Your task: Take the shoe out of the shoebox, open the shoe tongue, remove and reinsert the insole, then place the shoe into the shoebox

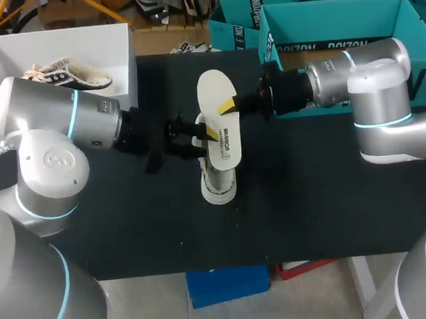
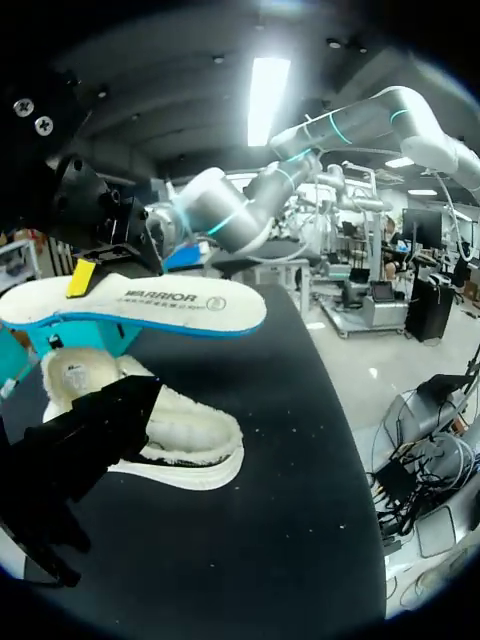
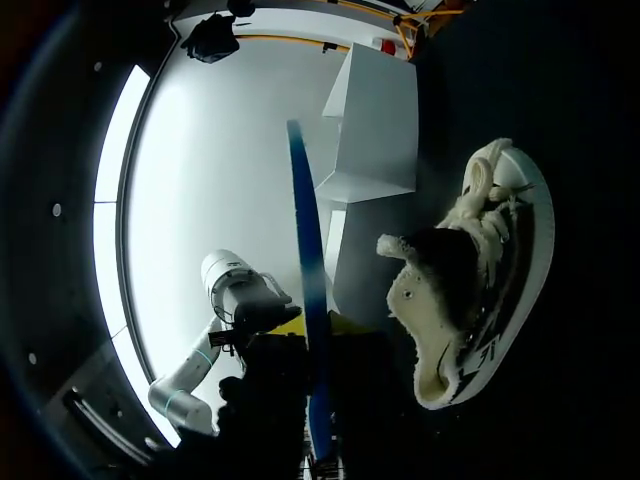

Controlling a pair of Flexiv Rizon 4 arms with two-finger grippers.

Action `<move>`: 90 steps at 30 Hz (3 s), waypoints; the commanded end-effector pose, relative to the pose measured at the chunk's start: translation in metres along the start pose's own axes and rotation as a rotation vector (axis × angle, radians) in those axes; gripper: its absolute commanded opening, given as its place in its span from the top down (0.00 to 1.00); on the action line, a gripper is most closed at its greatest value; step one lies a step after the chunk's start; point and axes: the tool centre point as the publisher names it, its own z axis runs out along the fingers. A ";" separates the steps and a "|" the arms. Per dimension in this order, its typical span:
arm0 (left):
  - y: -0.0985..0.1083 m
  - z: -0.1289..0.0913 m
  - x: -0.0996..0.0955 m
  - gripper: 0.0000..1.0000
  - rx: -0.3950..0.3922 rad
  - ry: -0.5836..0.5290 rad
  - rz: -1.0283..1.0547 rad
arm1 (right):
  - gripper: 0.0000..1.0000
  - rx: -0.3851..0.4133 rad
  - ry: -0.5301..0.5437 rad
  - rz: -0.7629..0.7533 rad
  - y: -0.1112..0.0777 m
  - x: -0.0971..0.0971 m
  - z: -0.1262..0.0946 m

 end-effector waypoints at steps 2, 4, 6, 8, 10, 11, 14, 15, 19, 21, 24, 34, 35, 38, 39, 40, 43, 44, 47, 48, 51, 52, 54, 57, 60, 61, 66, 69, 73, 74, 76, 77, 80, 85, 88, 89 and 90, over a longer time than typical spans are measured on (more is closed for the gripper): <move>-0.008 -0.028 -0.025 0.00 -0.004 0.223 -0.037 | 1.00 0.000 -0.002 0.001 0.001 0.000 0.001; -0.009 -0.033 -0.034 0.00 -0.002 0.290 -0.026 | 1.00 0.000 -0.002 0.001 0.001 0.000 0.001; -0.011 -0.035 -0.042 0.00 -0.011 0.389 -0.015 | 1.00 0.000 -0.002 0.001 0.001 0.000 0.001; -0.012 -0.037 -0.050 0.00 -0.012 0.454 -0.005 | 1.00 0.000 -0.002 0.001 0.001 0.000 0.001; -0.011 -0.037 -0.057 0.00 -0.020 0.516 0.008 | 1.00 0.000 -0.002 0.001 0.001 0.000 0.001; -0.011 -0.036 -0.059 0.00 -0.017 0.576 0.020 | 1.00 0.000 -0.002 0.001 0.001 0.000 0.001; -0.013 -0.032 -0.068 0.00 -0.017 0.640 0.035 | 1.00 0.000 -0.002 0.001 0.001 0.000 0.001; -0.013 -0.030 -0.071 0.00 -0.037 0.668 0.046 | 1.00 0.000 -0.002 0.001 0.001 0.000 0.001; -0.013 -0.026 -0.080 0.00 -0.079 0.729 0.068 | 1.00 0.000 -0.002 0.001 0.001 0.000 0.001; -0.013 -0.022 -0.082 0.00 -0.078 0.760 0.065 | 1.00 0.000 -0.002 0.001 0.001 0.000 0.001; -0.012 -0.018 -0.084 0.00 -0.088 0.807 0.074 | 1.00 0.000 -0.002 0.001 0.001 0.000 0.001; -0.006 -0.006 -0.090 0.00 -0.064 0.839 0.069 | 1.00 0.000 -0.002 0.001 0.001 0.000 0.001; -0.004 -0.007 -0.090 0.00 -0.068 0.841 0.069 | 1.00 0.000 -0.002 0.001 0.001 0.000 0.001; -0.002 -0.007 -0.092 0.00 -0.069 0.836 0.069 | 1.00 0.000 -0.002 0.001 0.001 0.000 0.001; -0.001 -0.007 -0.093 0.00 -0.068 0.836 0.070 | 1.00 0.000 -0.002 0.001 0.001 0.000 0.001; -0.001 -0.006 -0.094 0.00 -0.067 0.835 0.071 | 1.00 0.000 -0.002 0.001 0.001 0.000 0.001; 0.001 -0.004 -0.094 0.00 -0.061 0.837 0.073 | 1.00 0.000 -0.002 0.001 0.001 0.000 0.001; 0.000 -0.003 -0.094 0.00 -0.059 0.838 0.074 | 1.00 0.000 -0.002 0.001 0.001 0.000 0.001; 0.000 -0.002 -0.093 0.00 -0.055 0.839 0.076 | 1.00 0.000 -0.002 0.001 0.001 0.000 0.001; 0.000 -0.002 -0.092 0.00 -0.055 0.839 0.075 | 1.00 0.000 -0.002 0.001 0.001 0.000 0.001; 0.000 -0.002 -0.092 0.00 -0.055 0.838 0.075 | 1.00 0.000 -0.002 0.001 0.001 0.000 0.001; 0.000 -0.002 -0.092 0.00 -0.055 0.837 0.075 | 1.00 0.000 -0.002 0.001 0.001 0.000 0.001; 0.000 -0.002 -0.091 0.00 -0.053 0.834 0.078 | 1.00 0.000 -0.002 0.001 0.001 0.000 0.001; 0.003 -0.001 -0.090 0.00 -0.042 0.826 0.084 | 1.00 0.000 -0.002 0.001 0.001 0.000 0.001; 0.006 -0.001 -0.090 0.00 -0.042 0.818 0.083 | 1.00 0.000 -0.002 0.001 0.001 0.000 0.001; 0.008 -0.001 -0.089 0.00 -0.038 0.818 0.084 | 1.00 0.000 -0.002 0.001 0.001 0.000 0.001; 0.024 0.000 -0.089 0.00 -0.035 0.829 0.086 | 1.00 0.000 -0.002 0.001 0.001 0.000 0.001; 0.038 0.000 -0.088 0.00 -0.031 0.842 0.083 | 1.00 0.000 -0.002 0.001 0.001 0.000 0.001; 0.056 -0.001 -0.088 0.00 -0.033 0.856 0.083 | 1.00 0.000 -0.002 0.001 0.001 0.000 0.001; 0.060 -0.002 -0.088 0.00 -0.035 0.861 0.084 | 1.00 0.000 -0.002 0.001 0.001 0.000 0.001; 0.069 -0.002 -0.088 0.00 -0.034 0.863 0.082 | 1.00 0.000 -0.002 0.001 0.001 0.000 0.001; 0.073 -0.002 -0.087 0.00 -0.035 0.868 0.080 | 1.00 0.000 -0.002 0.001 0.001 0.000 0.001; 0.084 -0.003 -0.086 0.00 -0.038 0.873 0.077 | 1.00 0.000 -0.002 0.001 0.001 0.000 0.001; 0.104 -0.003 -0.082 0.00 -0.042 0.882 0.065 | 1.00 0.000 -0.002 0.001 0.001 0.000 0.001; 0.112 -0.001 -0.079 0.00 -0.038 0.884 0.058 | 1.00 0.000 -0.002 0.001 0.001 0.000 0.001; 0.116 0.000 -0.078 0.00 -0.035 0.883 0.054 | 1.00 0.000 -0.002 0.001 0.001 0.000 0.001; 0.119 0.000 -0.077 0.00 -0.036 0.883 0.053 | 1.00 0.000 -0.002 0.001 0.001 0.000 0.001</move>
